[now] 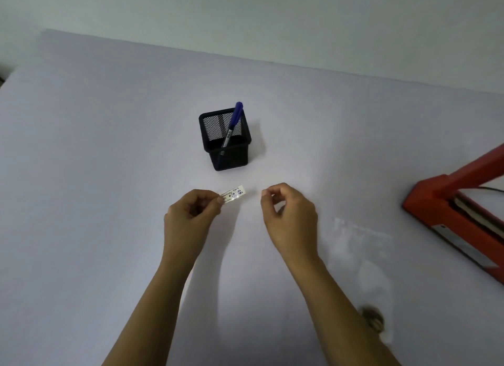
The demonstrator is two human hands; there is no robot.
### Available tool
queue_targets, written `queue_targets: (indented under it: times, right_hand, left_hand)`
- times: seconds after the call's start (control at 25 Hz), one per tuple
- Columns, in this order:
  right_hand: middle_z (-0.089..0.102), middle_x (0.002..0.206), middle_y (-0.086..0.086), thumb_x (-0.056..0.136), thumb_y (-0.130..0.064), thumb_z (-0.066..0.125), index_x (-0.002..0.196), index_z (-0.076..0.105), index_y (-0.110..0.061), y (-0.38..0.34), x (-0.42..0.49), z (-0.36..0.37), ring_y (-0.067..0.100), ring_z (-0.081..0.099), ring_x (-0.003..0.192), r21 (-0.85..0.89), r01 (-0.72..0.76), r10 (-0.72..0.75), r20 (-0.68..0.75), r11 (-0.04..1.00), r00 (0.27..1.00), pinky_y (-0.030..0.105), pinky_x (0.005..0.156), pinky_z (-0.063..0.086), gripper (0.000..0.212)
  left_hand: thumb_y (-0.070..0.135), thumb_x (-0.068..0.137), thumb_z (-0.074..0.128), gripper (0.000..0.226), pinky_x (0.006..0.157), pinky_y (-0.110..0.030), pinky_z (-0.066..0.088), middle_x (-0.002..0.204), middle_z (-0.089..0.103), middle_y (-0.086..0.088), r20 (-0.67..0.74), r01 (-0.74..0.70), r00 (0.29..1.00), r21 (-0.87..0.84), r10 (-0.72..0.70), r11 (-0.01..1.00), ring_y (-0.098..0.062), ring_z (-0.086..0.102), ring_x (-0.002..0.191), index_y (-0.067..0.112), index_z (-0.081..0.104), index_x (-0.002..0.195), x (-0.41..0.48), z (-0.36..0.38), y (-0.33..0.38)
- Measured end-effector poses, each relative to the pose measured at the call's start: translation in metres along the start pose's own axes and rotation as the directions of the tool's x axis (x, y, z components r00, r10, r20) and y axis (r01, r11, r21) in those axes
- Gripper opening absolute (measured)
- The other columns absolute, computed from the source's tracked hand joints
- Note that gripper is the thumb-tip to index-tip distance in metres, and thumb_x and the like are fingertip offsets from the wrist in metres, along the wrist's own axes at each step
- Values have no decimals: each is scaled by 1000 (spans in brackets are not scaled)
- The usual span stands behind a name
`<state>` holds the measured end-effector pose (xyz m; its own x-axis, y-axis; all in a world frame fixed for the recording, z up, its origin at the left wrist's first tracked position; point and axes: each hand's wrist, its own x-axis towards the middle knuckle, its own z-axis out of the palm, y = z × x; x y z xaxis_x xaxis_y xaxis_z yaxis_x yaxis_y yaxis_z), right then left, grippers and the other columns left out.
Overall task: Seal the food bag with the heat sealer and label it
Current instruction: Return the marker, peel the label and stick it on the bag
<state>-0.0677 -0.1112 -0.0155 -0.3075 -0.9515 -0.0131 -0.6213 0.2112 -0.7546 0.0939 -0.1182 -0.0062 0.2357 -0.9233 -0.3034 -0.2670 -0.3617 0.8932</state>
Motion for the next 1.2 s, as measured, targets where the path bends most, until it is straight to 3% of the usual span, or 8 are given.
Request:
queue_targets:
  times: [0.24,0.44,0.52,0.6,0.76,0.92,1.2]
  right_hand:
    - [66,70,-17,86,-30,62,78,64,-30,72,-34,-91,0,62,66,168,-246,244,35,955,969,13,63,47,8]
    - [69,72,-12,86,-26,64,81,67,-28,122,-60,-134,2,65,65,222,-355,361,15,908,932,19,67,53,6]
    - [68,80,-14,84,-27,66,87,68,-26,139,-65,-143,3,64,74,154,-337,344,-22,929,939,24,72,53,4]
    - [63,95,-18,80,-31,70,99,65,-29,155,-67,-148,5,55,91,3,-245,245,8,969,969,23,79,44,20]
    - [56,114,-15,70,-41,70,113,59,-29,172,-65,-149,9,42,106,-145,-59,79,136,988,988,27,88,35,46]
    - [56,117,-12,67,-47,62,112,59,-30,182,-66,-147,14,44,107,-181,-27,48,108,983,993,33,85,38,48]
    - [50,121,-16,70,-52,54,114,54,-37,190,-70,-147,9,37,112,-135,-27,45,131,990,990,30,85,27,46]
  left_hand:
    - [16,82,69,9,72,-43,52,68,71,-3,362,-14,932,84,-17,996,-18,60,67,22,74,78,-35,78,17]
    - [15,81,70,8,70,-34,51,61,69,1,525,-54,850,168,-43,984,-10,61,62,20,75,77,-66,135,19]
    - [14,80,71,7,64,-26,47,57,66,6,548,-53,834,200,-67,978,-5,58,55,17,74,76,-75,152,18]
    - [16,80,71,5,62,-23,46,56,66,6,556,-70,827,246,-81,967,-4,56,53,17,74,75,-81,167,17]
    - [19,79,72,5,69,-37,54,67,72,-1,543,-83,832,327,-115,941,-13,61,61,18,74,75,-84,178,12]
    - [18,79,71,7,74,-39,55,70,73,-3,519,-104,849,351,-101,931,-22,67,71,20,74,73,-84,182,12]
    - [18,80,70,7,69,-31,51,73,73,-1,507,-141,857,397,-88,907,-18,66,72,20,74,75,-86,185,15]
